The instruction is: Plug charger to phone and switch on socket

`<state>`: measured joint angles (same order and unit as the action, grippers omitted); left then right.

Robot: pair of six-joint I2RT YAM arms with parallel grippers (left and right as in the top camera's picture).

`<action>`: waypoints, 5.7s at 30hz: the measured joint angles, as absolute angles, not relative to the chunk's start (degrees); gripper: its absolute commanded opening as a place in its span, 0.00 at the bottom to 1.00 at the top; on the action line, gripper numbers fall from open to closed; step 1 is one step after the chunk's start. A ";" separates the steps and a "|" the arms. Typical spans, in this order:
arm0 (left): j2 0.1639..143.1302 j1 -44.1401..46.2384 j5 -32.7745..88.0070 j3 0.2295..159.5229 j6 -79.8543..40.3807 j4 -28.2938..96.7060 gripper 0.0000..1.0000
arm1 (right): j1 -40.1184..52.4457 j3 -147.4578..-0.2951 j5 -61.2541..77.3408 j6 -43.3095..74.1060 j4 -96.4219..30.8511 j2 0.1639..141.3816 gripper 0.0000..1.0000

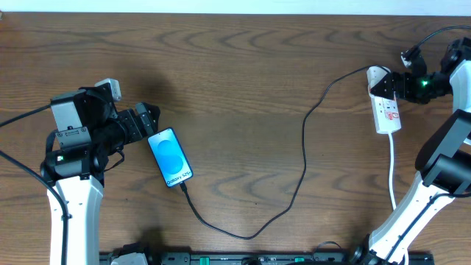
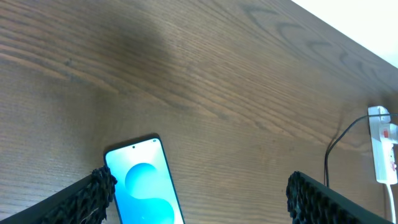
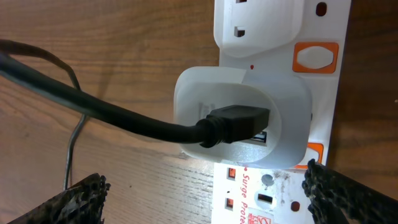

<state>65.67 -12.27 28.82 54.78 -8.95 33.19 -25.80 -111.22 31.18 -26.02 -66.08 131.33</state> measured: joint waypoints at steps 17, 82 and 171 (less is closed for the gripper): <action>65.67 -12.27 28.82 54.78 -8.95 33.21 0.90 | -25.80 -110.69 31.18 -25.80 -65.12 131.33 0.99; 65.67 -12.27 28.80 54.78 -8.95 34.11 0.91 | -24.69 -101.01 32.25 -19.64 -53.49 128.60 0.99; 42.68 -12.27 18.68 41.85 -8.95 30.44 0.90 | -24.51 -109.67 15.77 -8.32 -72.18 102.28 0.99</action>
<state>42.68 -12.27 18.68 41.85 -8.95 30.44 -24.51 -109.67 15.77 -8.32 -72.18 102.28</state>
